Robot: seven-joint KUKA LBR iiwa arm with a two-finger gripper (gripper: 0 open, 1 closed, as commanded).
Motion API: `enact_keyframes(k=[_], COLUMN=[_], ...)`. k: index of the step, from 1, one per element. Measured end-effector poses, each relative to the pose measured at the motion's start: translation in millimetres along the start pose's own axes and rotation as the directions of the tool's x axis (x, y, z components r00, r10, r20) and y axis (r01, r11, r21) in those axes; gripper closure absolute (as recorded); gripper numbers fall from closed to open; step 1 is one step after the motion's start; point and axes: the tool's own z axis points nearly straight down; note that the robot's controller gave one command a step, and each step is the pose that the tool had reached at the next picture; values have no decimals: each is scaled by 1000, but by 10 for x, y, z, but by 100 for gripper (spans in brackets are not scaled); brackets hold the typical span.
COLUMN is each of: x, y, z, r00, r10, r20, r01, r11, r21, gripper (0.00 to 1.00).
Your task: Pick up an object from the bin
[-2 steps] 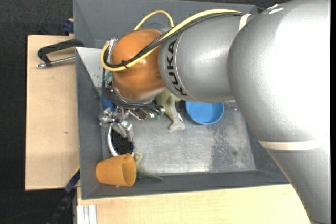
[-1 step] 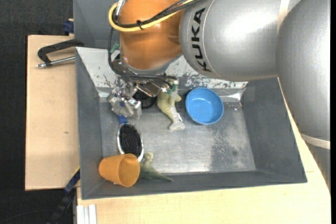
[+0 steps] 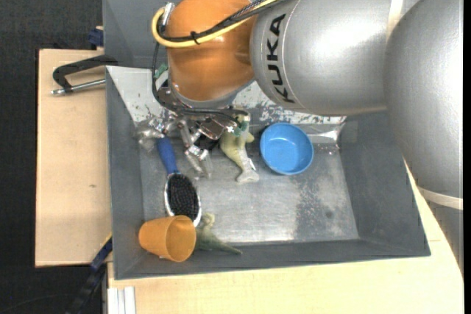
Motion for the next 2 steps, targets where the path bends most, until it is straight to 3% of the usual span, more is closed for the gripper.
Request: enact_keyframes(k=[1,2], x=[55,25], y=[-224,-227], z=[995,955], r00=[882,881], r10=[-471,-472], r20=[-7,1], r01=[471,472], r11=[882,881], r21=[-8,0], gripper=[0,100])
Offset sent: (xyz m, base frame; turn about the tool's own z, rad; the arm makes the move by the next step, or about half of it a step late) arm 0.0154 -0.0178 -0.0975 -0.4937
